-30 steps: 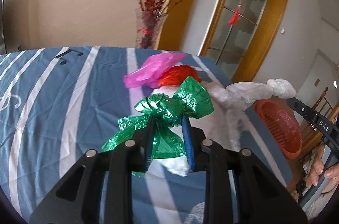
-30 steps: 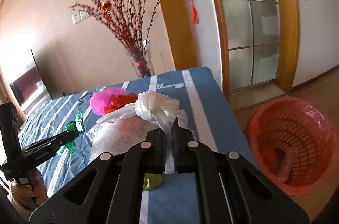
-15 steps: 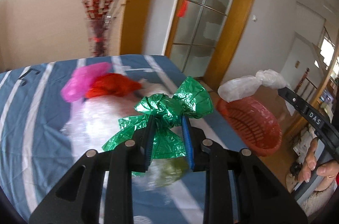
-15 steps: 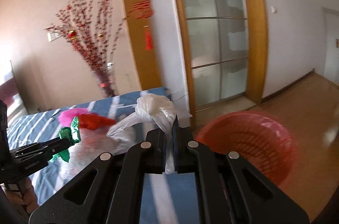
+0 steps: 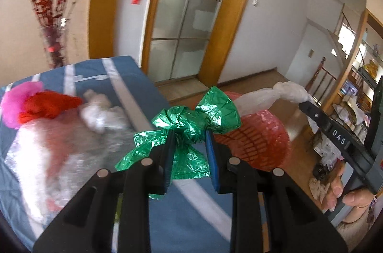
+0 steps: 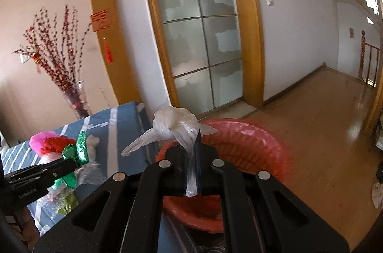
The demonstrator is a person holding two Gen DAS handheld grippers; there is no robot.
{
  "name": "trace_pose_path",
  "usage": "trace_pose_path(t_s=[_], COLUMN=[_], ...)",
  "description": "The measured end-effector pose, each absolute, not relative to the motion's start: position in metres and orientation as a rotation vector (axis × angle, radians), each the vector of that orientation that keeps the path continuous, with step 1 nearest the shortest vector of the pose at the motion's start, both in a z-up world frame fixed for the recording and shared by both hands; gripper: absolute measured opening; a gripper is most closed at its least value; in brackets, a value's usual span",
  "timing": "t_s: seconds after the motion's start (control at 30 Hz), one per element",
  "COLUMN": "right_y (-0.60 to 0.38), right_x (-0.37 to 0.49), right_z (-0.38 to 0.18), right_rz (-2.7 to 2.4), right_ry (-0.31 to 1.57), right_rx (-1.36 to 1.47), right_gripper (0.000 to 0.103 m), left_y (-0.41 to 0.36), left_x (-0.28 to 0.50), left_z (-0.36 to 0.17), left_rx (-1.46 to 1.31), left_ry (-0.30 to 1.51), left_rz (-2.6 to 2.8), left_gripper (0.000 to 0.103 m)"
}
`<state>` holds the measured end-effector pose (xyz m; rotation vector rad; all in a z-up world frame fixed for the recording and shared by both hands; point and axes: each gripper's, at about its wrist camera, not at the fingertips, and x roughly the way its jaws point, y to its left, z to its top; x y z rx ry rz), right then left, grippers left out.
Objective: Collect trash
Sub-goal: 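Carry the green bag and white bag to the basket and release both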
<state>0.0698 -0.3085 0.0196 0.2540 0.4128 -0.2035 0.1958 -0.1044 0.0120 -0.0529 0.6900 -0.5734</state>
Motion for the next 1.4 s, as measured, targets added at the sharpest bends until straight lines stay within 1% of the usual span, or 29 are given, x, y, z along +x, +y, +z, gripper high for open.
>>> trace_pose_path(t_s=[0.33,0.63,0.8,0.83,0.87,0.9,0.93,0.97,1.03,1.17,1.4], right_y=[-0.351,-0.376,-0.383,-0.384,-0.385,-0.386,-0.386,-0.388,-0.389,-0.394,-0.391], right_x=[0.063,0.066,0.076,0.077,0.077,0.077,0.076,0.075,0.072,0.067,0.063], right_z=[0.008,-0.003,-0.016,-0.02,-0.024,-0.027,-0.031,-0.033,-0.036,-0.038,-0.033], right_rz=[-0.278,-0.323,-0.318,-0.319,-0.322,-0.324,-0.326,-0.328,-0.344,-0.363,-0.365], right_ry=[0.417,0.428,0.467,0.478,0.492,0.502,0.511,0.514,0.519,0.522,0.522], right_rx=[0.3,0.336,0.352,0.351,0.35,0.35,0.356,0.361,0.363,0.37,0.362], right_gripper=[0.005,0.005,0.007,0.009,0.014,0.02,0.032,0.041,0.048,0.052,0.052], left_y=[-0.173,-0.212,-0.226,-0.228,-0.231,-0.231,-0.23,-0.229,-0.226,-0.213,-0.199], left_x=[0.204,0.216,0.227,0.23,0.23,0.232,0.233,0.233,0.234,0.232,0.222], left_z=[0.0,-0.008,-0.015,-0.018,-0.02,-0.023,-0.024,-0.026,-0.029,-0.032,-0.023], left_rx=[-0.022,-0.015,-0.026,-0.031,-0.033,-0.034,-0.034,-0.03,-0.026,-0.034,-0.034], left_ry=[0.73,0.755,0.778,0.792,0.8,0.806,0.808,0.812,0.82,0.824,0.805], left_rz=[-0.668,-0.713,-0.714,-0.715,-0.712,-0.706,-0.703,-0.696,-0.684,-0.656,-0.635], left_gripper=[0.026,0.027,0.033,0.037,0.04,0.046,0.048,0.049,0.052,0.057,0.06])
